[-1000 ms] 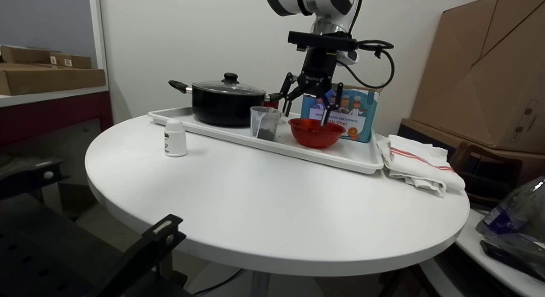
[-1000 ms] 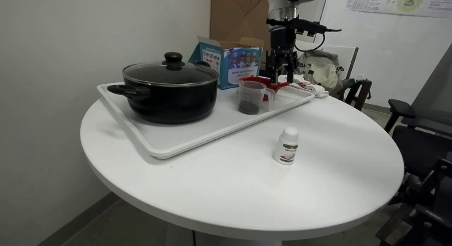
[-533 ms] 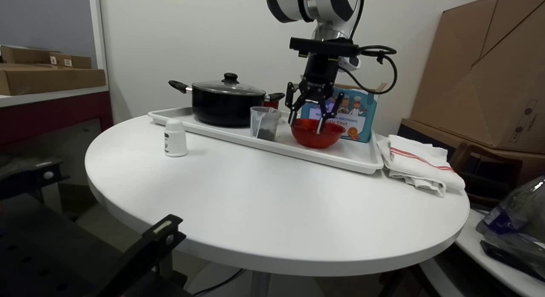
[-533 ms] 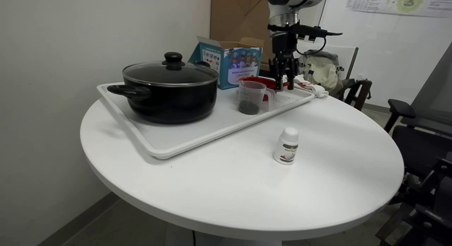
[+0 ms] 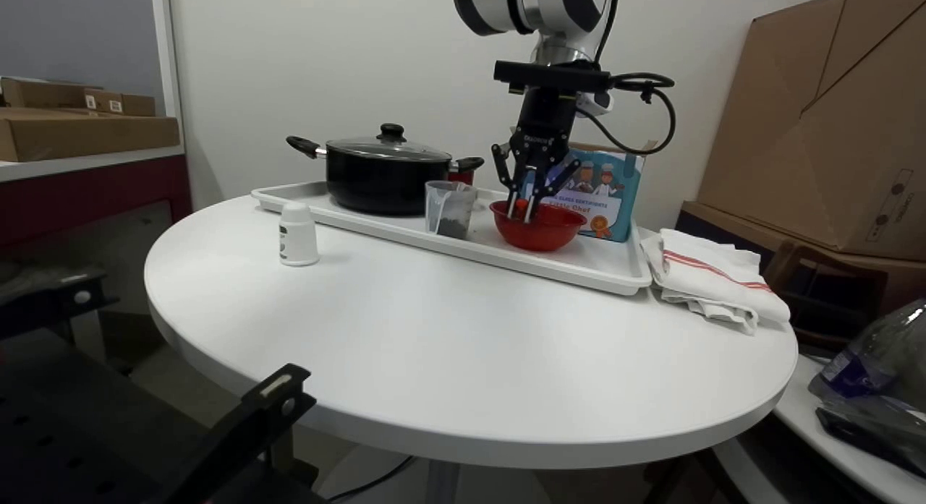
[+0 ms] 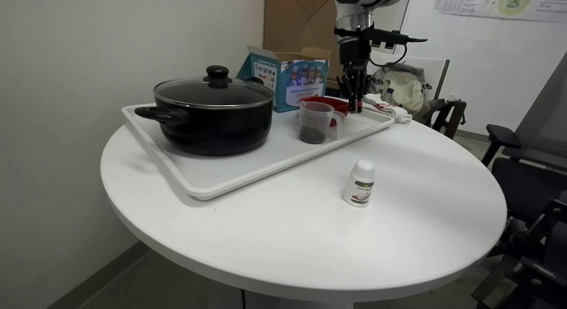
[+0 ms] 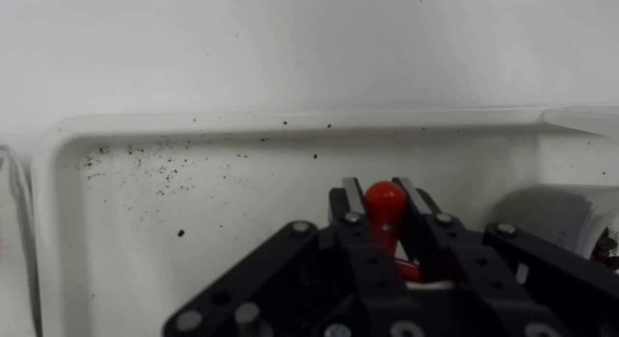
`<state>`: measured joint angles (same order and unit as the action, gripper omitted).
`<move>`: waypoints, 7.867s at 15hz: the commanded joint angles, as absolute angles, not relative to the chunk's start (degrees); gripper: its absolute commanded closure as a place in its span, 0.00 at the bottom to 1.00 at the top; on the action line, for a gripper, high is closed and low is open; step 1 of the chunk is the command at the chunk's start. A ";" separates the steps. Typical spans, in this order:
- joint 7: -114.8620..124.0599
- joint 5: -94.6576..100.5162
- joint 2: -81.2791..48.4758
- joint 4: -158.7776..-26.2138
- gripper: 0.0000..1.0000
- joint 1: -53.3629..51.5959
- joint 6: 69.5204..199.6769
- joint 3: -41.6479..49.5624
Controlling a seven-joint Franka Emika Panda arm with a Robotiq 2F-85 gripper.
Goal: Use the spoon to scoop some of the contents of the red bowl and put them in the colourless container
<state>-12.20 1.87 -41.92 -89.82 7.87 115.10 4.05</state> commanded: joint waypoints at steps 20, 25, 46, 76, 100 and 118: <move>-14.37 13.35 -42.65 -82.12 0.89 7.56 100.74 5.77; -17.95 20.19 -43.47 -77.37 0.89 6.01 97.83 5.77; -29.75 40.67 -49.82 -73.37 0.89 0.47 93.82 4.66; -27.68 3.70 -47.61 -74.28 0.89 10.49 92.44 -1.74; -29.01 -2.32 -42.32 -77.04 0.89 14.44 94.34 -1.81; -29.70 -3.11 -26.17 -95.01 0.89 10.40 98.69 -3.71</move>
